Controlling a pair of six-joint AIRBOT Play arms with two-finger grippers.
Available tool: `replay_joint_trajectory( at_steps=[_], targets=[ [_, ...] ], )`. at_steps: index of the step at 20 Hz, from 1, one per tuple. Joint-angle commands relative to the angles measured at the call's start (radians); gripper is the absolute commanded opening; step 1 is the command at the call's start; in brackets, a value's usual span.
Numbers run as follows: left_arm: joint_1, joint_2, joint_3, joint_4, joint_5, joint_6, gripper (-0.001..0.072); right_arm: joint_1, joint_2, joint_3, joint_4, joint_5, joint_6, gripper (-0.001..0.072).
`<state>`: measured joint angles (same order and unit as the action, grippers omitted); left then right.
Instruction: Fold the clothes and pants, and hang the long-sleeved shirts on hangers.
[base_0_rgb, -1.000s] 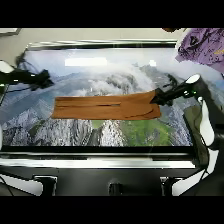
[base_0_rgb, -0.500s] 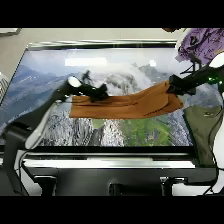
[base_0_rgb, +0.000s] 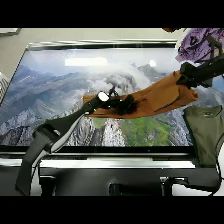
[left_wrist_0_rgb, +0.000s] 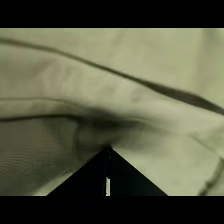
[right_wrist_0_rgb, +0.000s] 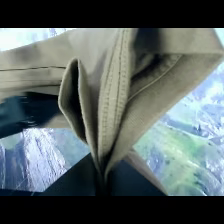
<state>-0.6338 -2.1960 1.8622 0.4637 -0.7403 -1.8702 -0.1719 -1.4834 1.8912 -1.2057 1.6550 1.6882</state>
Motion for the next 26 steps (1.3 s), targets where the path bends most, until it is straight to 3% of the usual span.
replay_joint_trajectory(
  at_steps=[1, 5, 8, 14, 19, 26],
  targets=[
    [-0.053, -0.072, 0.071, -0.052, 0.026, -0.068, 0.0015, 0.001, 0.029, 0.021, -0.008, 0.041, 0.026, 0.0024],
    [-0.032, -0.067, 0.091, -0.056, -0.003, -0.048, 0.0014, 0.001, 0.041, 0.021, -0.037, 0.041, 0.026, 0.0024],
    [0.032, -0.026, 0.091, -0.006, -0.121, -0.041, 0.0013, 0.001, 0.040, 0.021, -0.031, 0.034, 0.031, 0.0024],
    [0.226, 0.207, 0.091, 0.475, -0.449, -0.068, 0.0013, 0.075, 0.033, 0.021, 0.008, -0.006, 0.122, 0.0024],
    [0.405, 0.429, 0.091, 0.821, -0.717, -0.010, 0.0015, 0.295, -0.014, 0.021, -0.058, -0.106, 0.304, 0.0024],
    [0.610, 0.607, 0.090, 0.865, -0.790, 0.008, 0.0017, 0.572, -0.190, 0.021, -0.071, -0.307, 0.453, 0.0024]
  ],
)
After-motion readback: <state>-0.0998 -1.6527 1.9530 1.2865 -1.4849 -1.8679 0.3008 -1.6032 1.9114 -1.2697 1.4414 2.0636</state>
